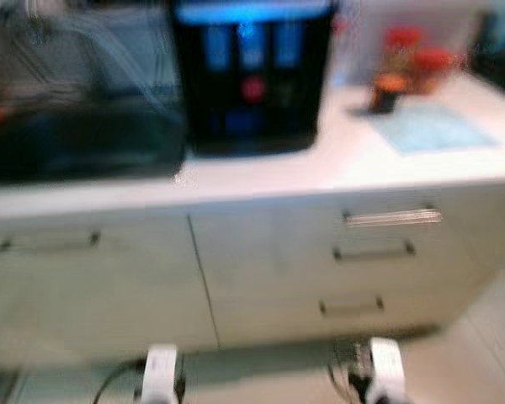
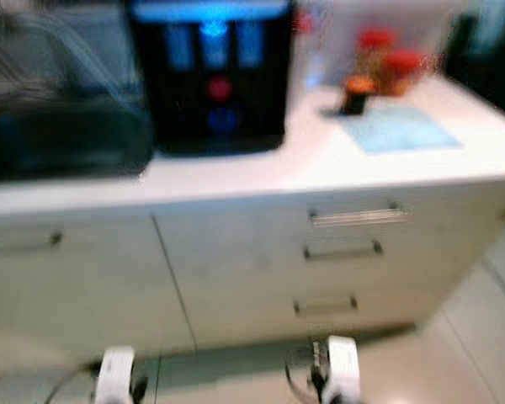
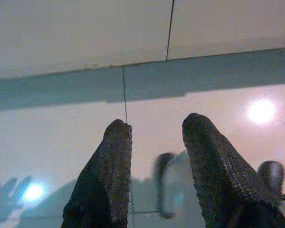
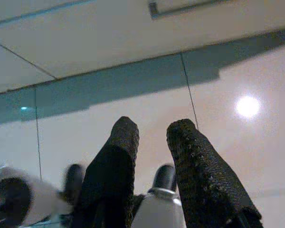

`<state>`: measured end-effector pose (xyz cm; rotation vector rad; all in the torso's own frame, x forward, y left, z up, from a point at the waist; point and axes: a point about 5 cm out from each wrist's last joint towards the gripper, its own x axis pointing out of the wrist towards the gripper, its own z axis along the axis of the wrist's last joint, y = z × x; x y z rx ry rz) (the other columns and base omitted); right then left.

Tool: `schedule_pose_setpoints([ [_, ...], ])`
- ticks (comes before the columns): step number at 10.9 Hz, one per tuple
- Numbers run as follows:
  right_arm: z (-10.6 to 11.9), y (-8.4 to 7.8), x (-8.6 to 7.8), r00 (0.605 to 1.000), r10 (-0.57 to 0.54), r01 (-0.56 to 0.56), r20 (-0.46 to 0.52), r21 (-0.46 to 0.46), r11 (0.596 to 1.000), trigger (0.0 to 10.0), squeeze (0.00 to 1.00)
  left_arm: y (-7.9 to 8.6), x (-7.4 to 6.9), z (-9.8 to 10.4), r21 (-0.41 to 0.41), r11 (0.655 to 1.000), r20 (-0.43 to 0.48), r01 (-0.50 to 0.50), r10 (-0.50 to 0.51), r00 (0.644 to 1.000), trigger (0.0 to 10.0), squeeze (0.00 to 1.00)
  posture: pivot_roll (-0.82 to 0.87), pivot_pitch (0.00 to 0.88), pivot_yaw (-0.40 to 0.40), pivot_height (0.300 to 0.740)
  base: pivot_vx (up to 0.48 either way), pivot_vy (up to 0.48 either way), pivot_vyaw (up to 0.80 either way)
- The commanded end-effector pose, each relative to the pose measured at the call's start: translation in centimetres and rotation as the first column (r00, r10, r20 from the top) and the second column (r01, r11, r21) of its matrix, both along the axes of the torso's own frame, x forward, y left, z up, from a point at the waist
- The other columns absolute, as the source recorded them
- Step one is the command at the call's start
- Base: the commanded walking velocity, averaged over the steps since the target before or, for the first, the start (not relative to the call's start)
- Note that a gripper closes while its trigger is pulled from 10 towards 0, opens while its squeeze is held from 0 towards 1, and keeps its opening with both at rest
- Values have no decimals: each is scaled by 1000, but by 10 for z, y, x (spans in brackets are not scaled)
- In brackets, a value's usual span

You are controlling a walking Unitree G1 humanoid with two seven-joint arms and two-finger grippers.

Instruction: Kitchen organization

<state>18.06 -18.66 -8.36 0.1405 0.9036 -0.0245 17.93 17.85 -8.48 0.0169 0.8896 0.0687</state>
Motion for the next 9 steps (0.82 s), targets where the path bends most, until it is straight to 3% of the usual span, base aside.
schedule_pose_setpoints([
  [1,2,9,6,1000,9,-10,16,27,1000,10000,0,9,7,4,20,1000,24,-11,11,1000,10000,0,107,17,26,740,0,480,0],
  [9,1,10,4,1000,28,-28,11,22,999,10000,0,9,4,3,21,1000,19,-2,2,1000,10000,0,109,4,24,740,0,480,0],
])
